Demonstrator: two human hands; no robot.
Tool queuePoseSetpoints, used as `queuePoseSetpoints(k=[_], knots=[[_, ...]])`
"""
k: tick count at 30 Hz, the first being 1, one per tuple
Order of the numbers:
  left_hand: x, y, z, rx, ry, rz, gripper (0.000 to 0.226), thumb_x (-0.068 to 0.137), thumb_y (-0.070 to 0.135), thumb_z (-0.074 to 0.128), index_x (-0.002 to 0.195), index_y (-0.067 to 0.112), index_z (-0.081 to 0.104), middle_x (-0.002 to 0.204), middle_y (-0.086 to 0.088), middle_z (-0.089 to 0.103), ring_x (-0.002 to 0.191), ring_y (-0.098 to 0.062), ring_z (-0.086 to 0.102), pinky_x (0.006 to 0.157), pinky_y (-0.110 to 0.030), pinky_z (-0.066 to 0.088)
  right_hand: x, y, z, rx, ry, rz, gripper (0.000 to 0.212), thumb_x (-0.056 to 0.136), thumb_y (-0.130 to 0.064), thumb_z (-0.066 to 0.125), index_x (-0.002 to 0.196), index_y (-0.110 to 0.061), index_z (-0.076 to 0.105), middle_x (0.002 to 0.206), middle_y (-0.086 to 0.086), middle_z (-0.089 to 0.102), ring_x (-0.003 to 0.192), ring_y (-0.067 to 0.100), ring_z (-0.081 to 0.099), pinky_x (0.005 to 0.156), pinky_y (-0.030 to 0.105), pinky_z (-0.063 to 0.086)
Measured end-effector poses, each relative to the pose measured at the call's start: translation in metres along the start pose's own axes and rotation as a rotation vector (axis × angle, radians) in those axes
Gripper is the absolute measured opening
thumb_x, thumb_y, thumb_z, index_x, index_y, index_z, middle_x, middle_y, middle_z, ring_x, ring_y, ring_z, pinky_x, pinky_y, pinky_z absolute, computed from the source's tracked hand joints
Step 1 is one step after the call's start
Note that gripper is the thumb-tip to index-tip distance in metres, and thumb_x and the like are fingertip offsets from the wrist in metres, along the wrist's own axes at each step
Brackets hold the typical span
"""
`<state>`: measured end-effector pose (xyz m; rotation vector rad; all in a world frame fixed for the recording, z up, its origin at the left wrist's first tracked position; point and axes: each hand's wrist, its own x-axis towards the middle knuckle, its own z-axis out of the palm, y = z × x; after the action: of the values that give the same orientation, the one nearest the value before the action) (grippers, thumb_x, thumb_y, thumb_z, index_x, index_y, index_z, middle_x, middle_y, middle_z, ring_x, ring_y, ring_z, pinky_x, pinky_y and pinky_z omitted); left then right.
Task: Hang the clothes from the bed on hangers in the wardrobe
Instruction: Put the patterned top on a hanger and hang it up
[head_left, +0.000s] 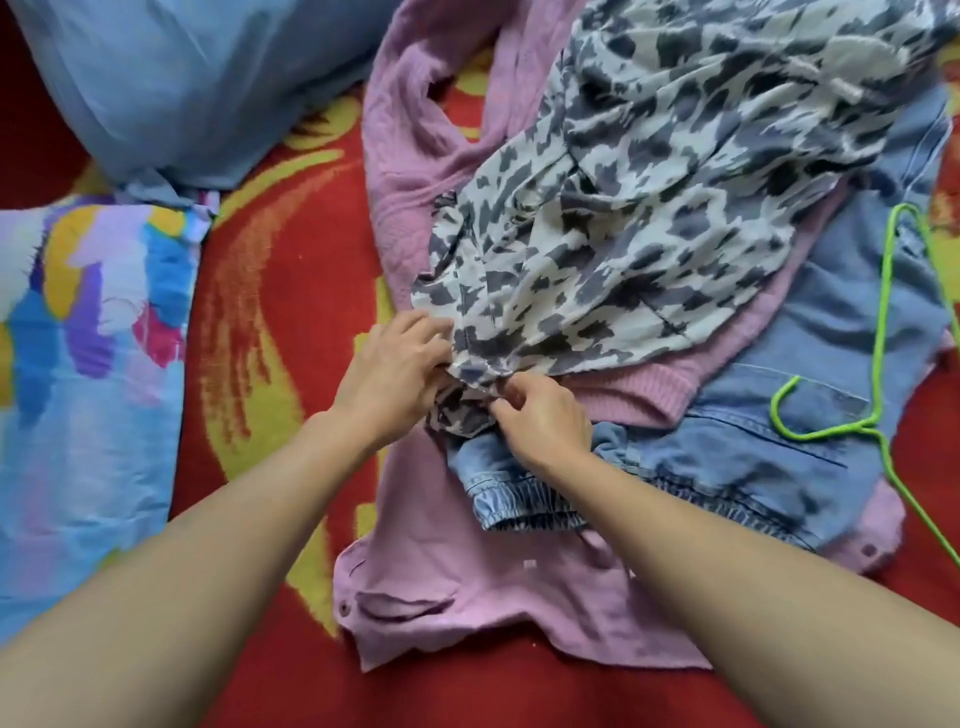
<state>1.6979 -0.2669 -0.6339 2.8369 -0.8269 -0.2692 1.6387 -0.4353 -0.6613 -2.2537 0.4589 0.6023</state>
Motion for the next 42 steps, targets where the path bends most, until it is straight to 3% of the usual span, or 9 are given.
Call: queuePoseSetpoints(k=[6,10,13,16,21,25,28,31,42], knots=[[-0.024,0.01,-0.004,0.125,-0.008,0.127,0.02,0.073,0.019,0.071,0.093,0.016,0.068,0.13,-0.001,0.06,0.122,-0.03,0.051,0.089,-0.042,0.046,-0.039,0.028,-0.049,0.453,-0.109,-0.11,0.025,0.078,-0.002,0.063,0.058,-0.015,0.053,0.053,-0.01,0.046,0.053,0.005,0.039,0.053,0.024,0.032],[-0.008,0.057,-0.005,-0.072,0.019,0.089,0.017,0.083,0.02,0.051,0.093,0.02,0.064,0.125,0.002,0.063,0.123,-0.029,0.051,0.092,-0.036,0.04,-0.058,0.065,-0.108,0.668,0.001,0.01,0.017,0.059,-0.022,0.065,0.057,-0.008,0.054,0.064,0.012,0.044,0.063,0.017,0.041,0.062,0.03,0.034],[0.011,0.087,-0.001,-0.473,-0.121,-0.105,0.004,0.088,0.019,0.056,0.087,0.021,0.059,0.085,0.003,0.065,0.092,-0.028,0.061,0.081,-0.037,0.047,-0.057,0.099,-0.145,0.981,0.038,0.242,0.019,0.053,-0.023,0.068,0.061,-0.016,0.052,0.075,0.02,0.038,0.062,0.029,0.037,0.061,0.036,0.037],[0.026,0.119,-0.006,-0.847,-0.307,-0.196,0.009,0.092,0.021,0.057,0.087,0.014,0.06,0.066,0.002,0.061,0.059,-0.014,0.055,0.058,-0.03,0.046,-0.058,0.122,-0.171,1.102,0.068,0.379,0.017,0.084,-0.011,0.056,0.07,-0.018,0.05,0.068,0.015,0.044,0.053,0.027,0.05,0.048,0.029,0.049],[0.017,0.152,-0.011,-0.885,-0.235,-0.212,0.013,0.095,0.031,0.054,0.099,0.019,0.055,0.054,0.009,0.052,0.048,-0.004,0.044,0.05,-0.027,0.033,-0.079,0.146,-0.186,0.555,0.189,0.148,0.019,0.082,-0.035,0.072,0.078,-0.017,0.065,0.076,0.001,0.062,0.067,0.009,0.055,0.065,0.025,0.043],[-0.007,0.155,-0.014,-0.29,-0.305,0.036,0.078,0.074,0.081,0.045,0.136,0.033,0.032,0.11,-0.002,0.065,0.093,-0.026,0.063,0.075,-0.038,0.049,-0.119,0.163,-0.191,0.002,-0.013,0.026,0.069,0.047,-0.081,0.07,0.106,-0.046,0.058,0.094,-0.01,0.063,0.086,0.009,0.057,0.079,0.03,0.046],[-0.031,0.163,-0.018,-0.056,-0.296,0.169,0.066,0.08,0.061,0.046,0.135,0.037,0.02,0.113,-0.004,0.056,0.086,-0.035,0.064,0.066,-0.044,0.052,-0.151,0.165,-0.187,-0.423,-0.012,-0.004,0.063,0.073,-0.062,0.066,0.13,-0.052,0.041,0.106,-0.005,0.066,0.098,0.022,0.062,0.081,0.035,0.046],[-0.054,0.183,-0.035,-0.077,-0.152,0.112,0.055,0.08,0.05,0.033,0.124,0.022,0.05,0.094,-0.007,0.057,0.068,-0.036,0.063,0.049,-0.04,0.05,-0.179,0.163,-0.183,-0.537,0.098,-0.063,0.053,0.088,-0.041,0.052,0.138,-0.049,0.036,0.115,0.003,0.067,0.105,0.031,0.062,0.081,0.039,0.046],[-0.179,0.279,-0.152,0.201,0.295,-0.064,0.042,0.075,0.015,0.039,0.111,0.009,0.06,0.079,-0.004,0.062,0.065,-0.028,0.064,0.036,-0.032,0.041,-0.318,0.135,-0.256,-0.572,0.45,-0.458,0.046,0.082,-0.035,0.056,0.127,-0.038,0.046,0.11,-0.006,0.069,0.071,0.036,0.067,0.054,0.04,0.048]])
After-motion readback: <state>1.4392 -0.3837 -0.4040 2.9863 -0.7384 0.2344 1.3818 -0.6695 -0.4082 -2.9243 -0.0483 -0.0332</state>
